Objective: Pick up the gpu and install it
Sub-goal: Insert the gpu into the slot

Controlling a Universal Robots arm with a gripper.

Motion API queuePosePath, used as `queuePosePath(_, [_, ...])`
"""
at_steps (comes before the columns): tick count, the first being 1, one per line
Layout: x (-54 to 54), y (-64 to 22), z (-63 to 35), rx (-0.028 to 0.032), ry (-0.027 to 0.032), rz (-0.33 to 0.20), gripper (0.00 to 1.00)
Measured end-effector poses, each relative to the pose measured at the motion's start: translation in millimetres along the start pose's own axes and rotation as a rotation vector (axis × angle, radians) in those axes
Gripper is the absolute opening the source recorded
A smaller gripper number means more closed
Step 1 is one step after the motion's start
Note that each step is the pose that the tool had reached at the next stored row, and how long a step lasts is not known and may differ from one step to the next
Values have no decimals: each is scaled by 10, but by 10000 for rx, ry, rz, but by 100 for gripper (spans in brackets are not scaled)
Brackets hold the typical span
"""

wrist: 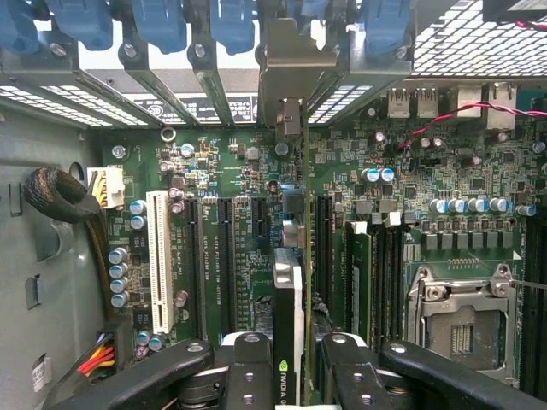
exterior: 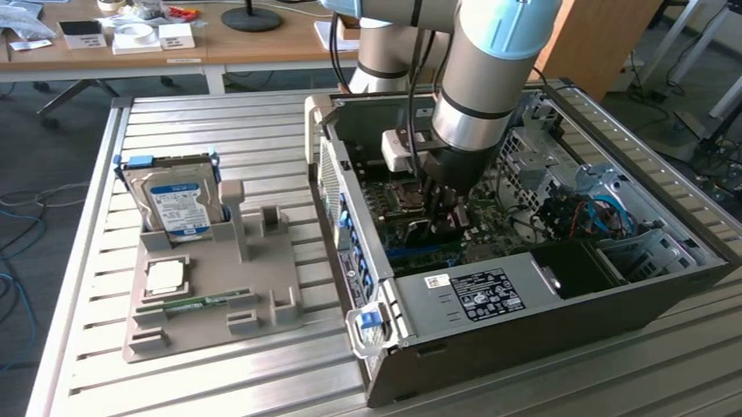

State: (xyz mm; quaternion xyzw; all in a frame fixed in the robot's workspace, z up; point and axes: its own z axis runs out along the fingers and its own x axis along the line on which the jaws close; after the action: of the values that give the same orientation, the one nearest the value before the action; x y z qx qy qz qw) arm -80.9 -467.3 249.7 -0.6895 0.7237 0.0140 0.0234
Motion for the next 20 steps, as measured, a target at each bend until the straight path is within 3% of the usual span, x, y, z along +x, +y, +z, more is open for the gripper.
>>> queuePosePath(20, [11,3,11,0,0,0,27])
